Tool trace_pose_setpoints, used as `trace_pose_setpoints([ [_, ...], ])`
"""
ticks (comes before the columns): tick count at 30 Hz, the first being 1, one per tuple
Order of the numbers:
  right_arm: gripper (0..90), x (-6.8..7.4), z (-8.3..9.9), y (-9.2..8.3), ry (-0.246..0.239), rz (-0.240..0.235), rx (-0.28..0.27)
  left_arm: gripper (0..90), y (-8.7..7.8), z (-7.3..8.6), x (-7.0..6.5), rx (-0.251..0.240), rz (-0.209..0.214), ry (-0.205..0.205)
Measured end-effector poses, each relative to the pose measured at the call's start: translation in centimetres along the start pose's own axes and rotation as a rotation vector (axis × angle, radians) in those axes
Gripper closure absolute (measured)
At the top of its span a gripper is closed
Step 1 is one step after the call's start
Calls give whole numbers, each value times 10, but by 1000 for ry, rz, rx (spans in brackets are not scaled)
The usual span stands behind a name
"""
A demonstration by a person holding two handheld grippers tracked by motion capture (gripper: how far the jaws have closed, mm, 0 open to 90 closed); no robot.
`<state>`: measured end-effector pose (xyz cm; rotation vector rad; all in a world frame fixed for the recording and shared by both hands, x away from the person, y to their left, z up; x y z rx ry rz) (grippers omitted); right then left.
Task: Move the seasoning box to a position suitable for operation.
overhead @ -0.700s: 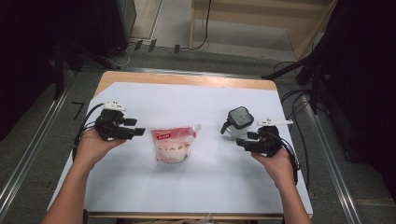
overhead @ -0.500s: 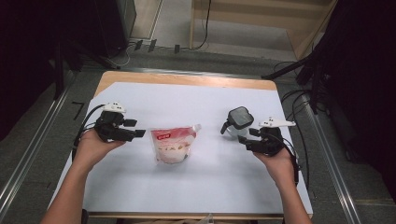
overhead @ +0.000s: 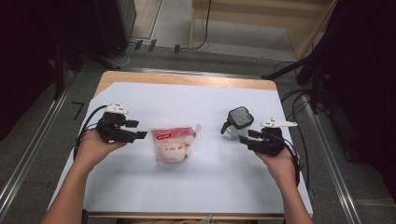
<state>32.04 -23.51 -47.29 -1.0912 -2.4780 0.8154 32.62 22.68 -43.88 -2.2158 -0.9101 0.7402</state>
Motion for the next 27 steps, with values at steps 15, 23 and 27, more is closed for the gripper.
trace_pose_setpoints([
  [15,451,-4,-1,-3,-23,6,7,376,-1,1,0,-9,0,22],
  [23,318,-7,-3,-1,-7,17,-29,375,-2,0,-2,-25,9,29],
  [27,229,-9,-6,1,1,27,-53,375,-3,-1,-3,-24,15,36],
])
Point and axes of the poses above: each handheld gripper's, and its own axes: y roughly forward along the jaws, z roughly out of its underside, x roughly to its left, the point moved 2 cm from there along y, roughly forward along the jaws, and after that the axes turned 10 degrees about -y, right-handed, at the moved point
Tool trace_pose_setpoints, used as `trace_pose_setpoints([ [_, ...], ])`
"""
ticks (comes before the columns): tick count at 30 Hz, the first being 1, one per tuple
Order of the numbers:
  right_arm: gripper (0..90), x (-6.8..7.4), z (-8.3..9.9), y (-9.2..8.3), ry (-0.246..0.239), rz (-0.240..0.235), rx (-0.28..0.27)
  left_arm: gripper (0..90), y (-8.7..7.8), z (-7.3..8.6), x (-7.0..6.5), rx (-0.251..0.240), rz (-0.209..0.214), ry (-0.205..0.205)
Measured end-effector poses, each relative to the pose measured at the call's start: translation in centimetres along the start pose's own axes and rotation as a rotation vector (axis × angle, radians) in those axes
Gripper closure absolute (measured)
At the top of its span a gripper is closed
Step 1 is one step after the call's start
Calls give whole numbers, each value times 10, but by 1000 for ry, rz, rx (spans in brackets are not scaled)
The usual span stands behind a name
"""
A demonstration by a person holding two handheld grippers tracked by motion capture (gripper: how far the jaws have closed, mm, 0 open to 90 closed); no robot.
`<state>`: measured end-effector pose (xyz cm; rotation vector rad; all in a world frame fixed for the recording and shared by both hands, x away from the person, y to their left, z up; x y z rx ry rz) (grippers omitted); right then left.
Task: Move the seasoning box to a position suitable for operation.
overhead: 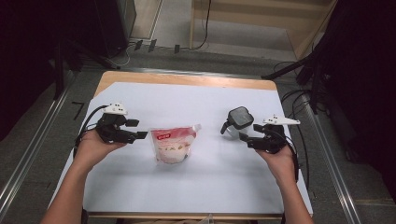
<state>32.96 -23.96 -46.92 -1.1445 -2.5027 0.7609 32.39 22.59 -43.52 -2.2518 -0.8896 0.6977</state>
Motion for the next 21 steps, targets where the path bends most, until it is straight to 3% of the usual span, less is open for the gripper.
trace_pose_setpoints([
  [4,144,-2,0,5,-5,7,3,375,-1,0,-1,-1,-3,7],
  [9,137,-6,0,12,-1,23,22,375,-4,2,-2,-3,-1,5],
  [13,138,-13,2,23,-7,68,51,375,-6,4,-3,-8,-8,3],
  [16,134,-18,3,29,16,53,51,375,-8,6,-3,-5,-13,3],
  [21,131,-17,4,38,6,54,50,374,-8,7,-4,-5,-6,-1],
])
Point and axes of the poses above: each handheld gripper's, and its own axes: y roughly forward along the jaws, z roughly out of its underside, x roughly to its left, the point moved 2 cm from there along y, roughly forward along the jaws, and after that the axes turned 10 degrees about -y, right-handed, at the moved point
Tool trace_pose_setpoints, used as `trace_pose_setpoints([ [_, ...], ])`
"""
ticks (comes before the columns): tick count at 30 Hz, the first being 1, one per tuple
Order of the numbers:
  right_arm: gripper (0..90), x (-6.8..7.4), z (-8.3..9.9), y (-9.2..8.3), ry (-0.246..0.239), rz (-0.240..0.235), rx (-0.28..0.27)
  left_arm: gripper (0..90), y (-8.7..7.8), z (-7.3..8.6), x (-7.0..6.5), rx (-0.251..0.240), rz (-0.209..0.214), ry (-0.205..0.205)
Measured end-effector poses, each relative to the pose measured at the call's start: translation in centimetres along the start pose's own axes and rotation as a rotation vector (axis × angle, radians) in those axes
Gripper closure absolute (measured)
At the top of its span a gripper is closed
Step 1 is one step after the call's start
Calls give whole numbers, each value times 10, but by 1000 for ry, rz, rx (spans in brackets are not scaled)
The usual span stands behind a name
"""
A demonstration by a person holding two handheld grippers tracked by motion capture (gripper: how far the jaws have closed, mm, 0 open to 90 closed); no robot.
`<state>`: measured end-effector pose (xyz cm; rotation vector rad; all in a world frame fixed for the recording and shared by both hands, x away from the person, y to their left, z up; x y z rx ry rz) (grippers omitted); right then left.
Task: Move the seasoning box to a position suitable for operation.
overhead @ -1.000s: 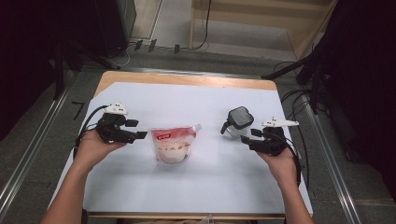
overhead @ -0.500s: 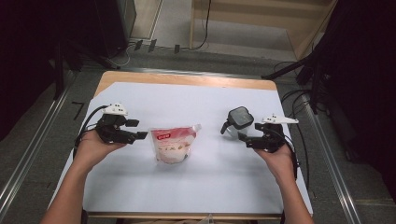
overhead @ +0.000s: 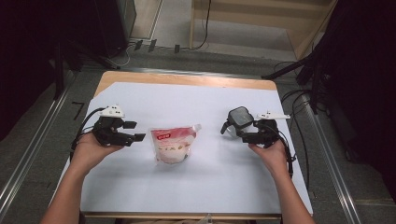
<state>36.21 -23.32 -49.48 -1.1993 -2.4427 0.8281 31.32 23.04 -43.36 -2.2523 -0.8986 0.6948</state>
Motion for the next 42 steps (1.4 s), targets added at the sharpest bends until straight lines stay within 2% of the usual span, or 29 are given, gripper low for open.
trace_pose_setpoints([
  [4,102,2,1,8,-11,7,17,374,0,1,-1,-4,-9,4],
  [7,102,3,1,12,-23,22,11,374,-1,2,-1,-13,2,0],
  [10,109,2,3,18,4,16,4,374,-3,3,0,-8,6,-1],
  [14,131,0,3,22,17,19,-9,374,-3,4,0,-9,7,-7],
  [21,135,1,3,39,-36,58,-41,374,-2,4,1,-2,9,-9],
  [27,135,2,2,49,-38,74,-77,374,-2,5,0,11,19,-5],
  [30,140,2,2,51,-37,80,-82,374,-2,5,0,10,19,-4],
  [37,152,5,0,49,-63,87,-57,374,-2,5,1,-5,17,-4],
  [39,152,9,-2,47,-96,79,-62,374,-2,5,1,1,19,-3],
  [40,152,9,-2,47,-96,79,-62,374,-2,5,1,1,19,-3],
  [41,152,14,-6,44,-110,89,-72,374,-2,6,2,0,21,-5],
  [42,152,17,-8,42,-96,87,-75,374,-2,6,2,0,21,-5],
])
Point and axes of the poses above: each handheld gripper's, and its own axes: y roughly forward along the jaws, z roughly out of its underside, x roughly to its left, the point moved 2 cm from there along y, roughly forward along the jaws, and after that the axes turned 10 degrees about -y, right-handed, at the moved point
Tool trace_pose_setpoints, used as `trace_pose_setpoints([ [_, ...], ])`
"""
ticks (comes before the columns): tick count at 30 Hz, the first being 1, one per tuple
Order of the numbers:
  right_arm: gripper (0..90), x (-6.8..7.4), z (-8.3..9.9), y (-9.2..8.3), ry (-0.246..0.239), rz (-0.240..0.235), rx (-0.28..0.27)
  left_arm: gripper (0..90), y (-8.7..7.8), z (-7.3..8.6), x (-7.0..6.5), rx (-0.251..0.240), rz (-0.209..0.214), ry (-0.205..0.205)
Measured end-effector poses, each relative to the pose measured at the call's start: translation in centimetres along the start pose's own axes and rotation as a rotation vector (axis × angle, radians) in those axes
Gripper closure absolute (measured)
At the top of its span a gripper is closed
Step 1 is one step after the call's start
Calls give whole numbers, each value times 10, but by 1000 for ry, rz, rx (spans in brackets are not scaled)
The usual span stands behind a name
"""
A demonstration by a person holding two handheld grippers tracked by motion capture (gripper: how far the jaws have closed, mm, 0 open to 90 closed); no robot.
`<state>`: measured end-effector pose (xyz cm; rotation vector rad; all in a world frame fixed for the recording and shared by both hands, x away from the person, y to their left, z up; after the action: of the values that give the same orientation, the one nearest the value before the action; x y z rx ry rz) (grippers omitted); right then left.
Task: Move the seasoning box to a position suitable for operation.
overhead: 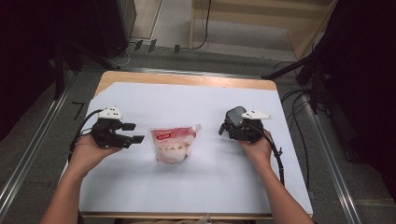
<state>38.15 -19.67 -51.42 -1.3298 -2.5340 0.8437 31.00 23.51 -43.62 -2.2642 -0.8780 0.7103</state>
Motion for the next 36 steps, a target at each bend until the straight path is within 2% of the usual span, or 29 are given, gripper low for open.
trace_pose_setpoints([
  [1,152,0,0,0,0,0,0,374,0,0,1,-5,-8,-1],
  [3,152,8,-4,-8,36,-14,-11,374,0,-2,2,-10,-9,3],
  [7,152,18,-5,-17,38,-21,-8,374,0,-3,2,-11,-1,5],
  [9,152,33,-5,-27,27,-22,2,374,-1,-4,2,-7,-2,4],
  [10,152,33,-5,-27,27,-22,2,374,-1,-4,2,-7,-2,4],
  [11,151,43,-3,-32,37,-14,8,374,-1,-4,2,-9,-2,9],
  [12,151,43,-3,-32,37,-14,8,375,-1,-4,2,-9,-2,9],
  [13,152,49,0,-35,69,-20,18,375,-1,-5,3,-9,-2,9],
  [14,152,53,2,-37,79,-16,16,375,-1,-5,3,-9,-2,9],
  [22,151,81,18,-37,75,-32,52,378,3,-10,1,-19,7,17],
  [28,152,88,16,-37,49,-31,42,378,3,-9,2,-14,5,21],
  [30,151,93,17,-36,37,-44,46,379,2,-9,3,-10,9,17],
  [32,151,95,18,-35,17,-32,33,382,0,-9,1,-21,5,17],
  [36,148,96,20,-36,24,-38,25,390,-5,-9,-3,-17,1,25],
])
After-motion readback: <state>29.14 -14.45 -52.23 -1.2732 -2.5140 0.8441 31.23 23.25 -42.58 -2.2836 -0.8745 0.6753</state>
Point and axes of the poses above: each handheld gripper's, and its own axes: y roughly forward along the jaws, z roughly out of its underside, x roughly to its left, the point moved 2 cm from there along y, roughly forward along the jaws, and after that the axes turned 10 degrees about -y, right-handed, at the moved point
